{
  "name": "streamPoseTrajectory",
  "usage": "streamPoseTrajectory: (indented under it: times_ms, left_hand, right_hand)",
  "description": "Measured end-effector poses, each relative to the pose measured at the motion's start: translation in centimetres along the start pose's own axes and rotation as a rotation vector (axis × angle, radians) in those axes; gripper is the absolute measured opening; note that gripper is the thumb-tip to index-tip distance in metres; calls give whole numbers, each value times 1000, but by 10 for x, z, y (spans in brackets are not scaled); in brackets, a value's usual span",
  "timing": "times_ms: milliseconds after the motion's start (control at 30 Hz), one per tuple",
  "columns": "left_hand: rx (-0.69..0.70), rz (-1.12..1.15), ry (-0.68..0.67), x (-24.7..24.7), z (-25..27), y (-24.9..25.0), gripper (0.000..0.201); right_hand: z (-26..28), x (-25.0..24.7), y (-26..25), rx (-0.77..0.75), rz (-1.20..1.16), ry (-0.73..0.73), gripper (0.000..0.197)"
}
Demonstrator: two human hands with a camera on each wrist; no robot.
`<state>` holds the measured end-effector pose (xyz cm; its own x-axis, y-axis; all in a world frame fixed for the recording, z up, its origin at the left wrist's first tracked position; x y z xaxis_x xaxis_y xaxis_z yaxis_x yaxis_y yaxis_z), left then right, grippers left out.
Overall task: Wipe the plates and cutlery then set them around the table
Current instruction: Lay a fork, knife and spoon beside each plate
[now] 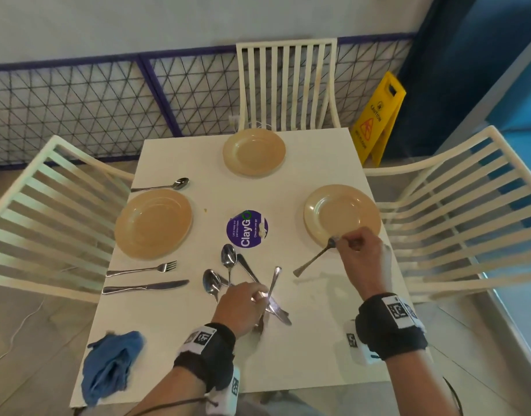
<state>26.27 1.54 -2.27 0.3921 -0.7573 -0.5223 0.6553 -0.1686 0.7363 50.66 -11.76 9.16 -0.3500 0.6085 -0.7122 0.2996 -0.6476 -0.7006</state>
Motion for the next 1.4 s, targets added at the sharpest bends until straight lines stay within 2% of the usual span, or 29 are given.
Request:
streamPoseTrajectory:
  times_ms: [67,167,233,333,400,500,633,767,900,1100,1233,1400]
  left_hand:
    - [66,14,37,-5,-5,21,40]
    - [176,50,111,-25,-12,46,54]
    - [130,200,153,-48,-18,49,45]
    - [7,595,149,-82,-23,44,16]
    - [-30,748,127,-102,-24,38,15]
    - [-68,919,183,-138,-32,24,21]
    - [-84,1058,343,-188,-58,7,25]
    - [-56,987,393,-226,-100,1,33]
    - [-45,727,347,-250,-157,-1,44]
    - [-51,339,243,-257,-252,0,72]
    - [-41,58,158,-253,-303,6,64]
    - [-93,3,133,-256,-369,-4,67]
  right_hand:
    - [6,-13,-6,38,-84,56,14]
    - [14,-4,-5,147,-317,26,11]
    - [19,12,-4,233,-501,-35,9]
    - [28,41,-7,344,-742,-135,16]
    - [37,62,-13,407,-845,-210,18]
    - [50,96,-23,493,-869,-329,10]
    - [66,155,-54,477,-637,-635,11]
    - [61,212,-86,419,-478,-775,9]
    - [37,264,-116,380,-373,-837,7]
    - [-34,330,-146,462,-387,-758,12]
    - [-94,367,-165,521,-456,-702,10]
    - [-154,407,-181,572,-539,-681,15]
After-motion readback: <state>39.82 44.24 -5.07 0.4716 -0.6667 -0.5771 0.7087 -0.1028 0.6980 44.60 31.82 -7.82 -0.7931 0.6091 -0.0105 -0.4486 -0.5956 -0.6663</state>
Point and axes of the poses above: each hand's wrist, its own z-axis away from the middle knuckle, its own x-axis out of the palm, y = z × x, the point moved 8 cm from there along -z, towards the middle knuckle, and after that the axes turned 10 degrees about z, right-handed, at the moved point
